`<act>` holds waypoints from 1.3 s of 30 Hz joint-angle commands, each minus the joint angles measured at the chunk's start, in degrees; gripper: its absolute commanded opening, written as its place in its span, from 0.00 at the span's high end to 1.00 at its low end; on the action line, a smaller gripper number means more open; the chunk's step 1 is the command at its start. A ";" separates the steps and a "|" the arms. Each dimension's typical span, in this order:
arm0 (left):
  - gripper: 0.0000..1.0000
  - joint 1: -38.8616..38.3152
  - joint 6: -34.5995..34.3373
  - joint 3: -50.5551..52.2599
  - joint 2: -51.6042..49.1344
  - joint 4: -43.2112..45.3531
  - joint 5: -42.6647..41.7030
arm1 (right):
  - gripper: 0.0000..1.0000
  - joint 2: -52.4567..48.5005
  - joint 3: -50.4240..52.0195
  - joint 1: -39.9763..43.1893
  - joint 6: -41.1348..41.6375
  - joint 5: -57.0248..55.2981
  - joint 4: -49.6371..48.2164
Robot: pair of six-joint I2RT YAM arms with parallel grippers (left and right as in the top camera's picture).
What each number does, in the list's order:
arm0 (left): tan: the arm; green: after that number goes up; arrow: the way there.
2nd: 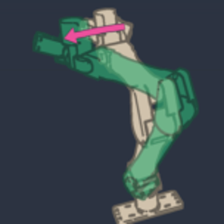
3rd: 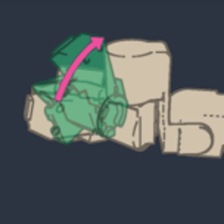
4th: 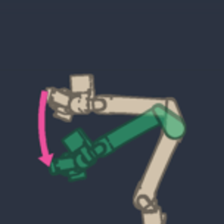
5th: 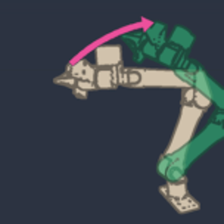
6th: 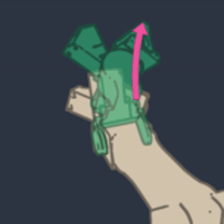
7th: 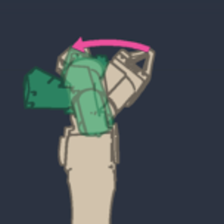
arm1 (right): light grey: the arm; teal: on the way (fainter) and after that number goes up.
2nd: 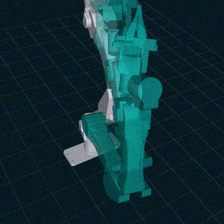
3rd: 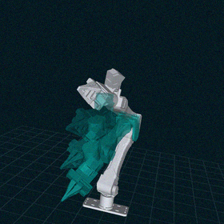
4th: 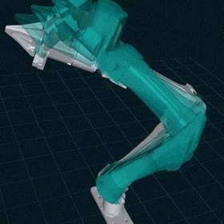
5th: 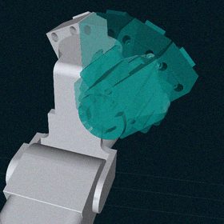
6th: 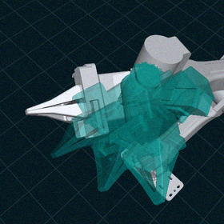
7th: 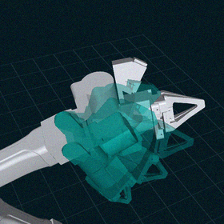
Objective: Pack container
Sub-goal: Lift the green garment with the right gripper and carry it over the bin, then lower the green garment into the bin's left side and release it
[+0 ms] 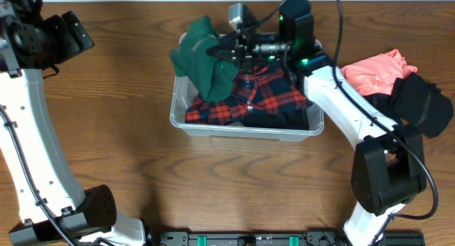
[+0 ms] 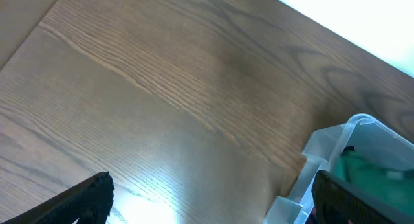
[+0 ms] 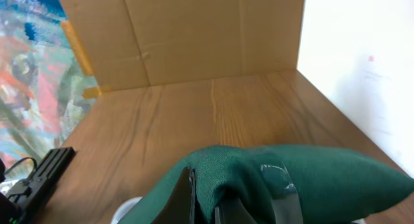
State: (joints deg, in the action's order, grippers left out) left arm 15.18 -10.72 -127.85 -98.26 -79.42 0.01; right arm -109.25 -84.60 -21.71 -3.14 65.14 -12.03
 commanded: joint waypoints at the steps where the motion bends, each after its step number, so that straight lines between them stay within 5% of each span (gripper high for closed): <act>1: 0.02 0.17 -0.31 0.13 -0.22 -0.02 0.26 | 0.99 0.31 -1.22 2.08 0.52 3.89 -0.35; 18: 0.02 0.17 -0.31 0.13 -0.22 -0.02 0.26 | 0.99 0.20 -1.22 2.93 -2.78 4.85 5.33; 19: 0.02 0.17 -0.31 0.13 -0.22 -0.02 0.26 | 0.83 0.13 -1.22 3.15 -2.75 3.45 6.56; 20: 0.02 0.17 -0.31 0.13 -0.22 -0.02 0.26 | 0.44 0.11 -1.22 3.34 -2.75 2.08 7.52; 22: 0.02 0.17 -0.31 0.13 -0.22 -0.02 0.26 | 0.01 0.09 -1.22 3.78 -2.75 -0.94 9.55; 30: 0.02 0.17 -0.31 0.13 -0.22 0.00 0.26 | 0.01 0.11 -2.10 7.19 0.33 -6.54 14.97; 39: 0.02 0.17 -0.31 0.13 -0.22 -0.02 0.26 | 0.01 0.13 -19.32 2.89 -9.86 -37.44 55.41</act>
State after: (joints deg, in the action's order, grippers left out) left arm 15.18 -10.72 -127.85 -98.26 -79.42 -0.01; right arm -109.38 -96.73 -15.38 -7.94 43.13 38.02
